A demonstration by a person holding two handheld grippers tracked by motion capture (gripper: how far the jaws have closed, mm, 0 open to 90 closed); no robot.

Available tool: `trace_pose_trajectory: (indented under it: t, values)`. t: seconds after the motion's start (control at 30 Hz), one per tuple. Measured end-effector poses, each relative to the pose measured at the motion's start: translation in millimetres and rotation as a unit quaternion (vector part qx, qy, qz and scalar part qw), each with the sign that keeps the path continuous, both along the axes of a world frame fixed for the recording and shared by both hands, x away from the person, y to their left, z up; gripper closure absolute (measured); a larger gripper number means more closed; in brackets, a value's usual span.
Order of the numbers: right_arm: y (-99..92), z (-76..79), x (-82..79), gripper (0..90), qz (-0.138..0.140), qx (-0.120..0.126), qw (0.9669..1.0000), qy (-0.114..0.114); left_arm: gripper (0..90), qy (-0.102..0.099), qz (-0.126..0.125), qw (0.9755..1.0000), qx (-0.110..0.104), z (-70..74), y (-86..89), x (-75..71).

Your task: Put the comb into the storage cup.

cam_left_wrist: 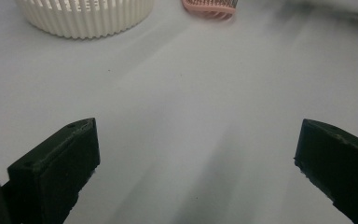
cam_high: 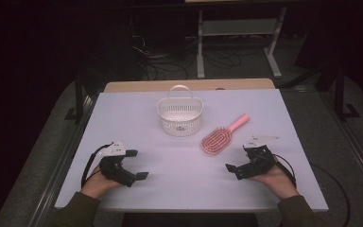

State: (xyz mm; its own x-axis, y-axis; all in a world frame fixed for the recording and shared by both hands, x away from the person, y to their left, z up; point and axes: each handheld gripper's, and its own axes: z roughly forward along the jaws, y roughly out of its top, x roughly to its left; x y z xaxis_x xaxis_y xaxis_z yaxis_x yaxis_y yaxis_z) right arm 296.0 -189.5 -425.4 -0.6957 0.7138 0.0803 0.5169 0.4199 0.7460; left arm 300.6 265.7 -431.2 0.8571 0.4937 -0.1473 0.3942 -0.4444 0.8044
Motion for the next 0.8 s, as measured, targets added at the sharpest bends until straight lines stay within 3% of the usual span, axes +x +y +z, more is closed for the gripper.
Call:
trace_pose_trajectory:
  t: [0.8]
  values:
    - [-2.1, 15.6, 21.7, 0.8, -0.009, 0.006, 0.9999, 0.002, 0.0, 0.003, 0.0, 1.0, -0.008, 0.2, 1.3, -1.5]
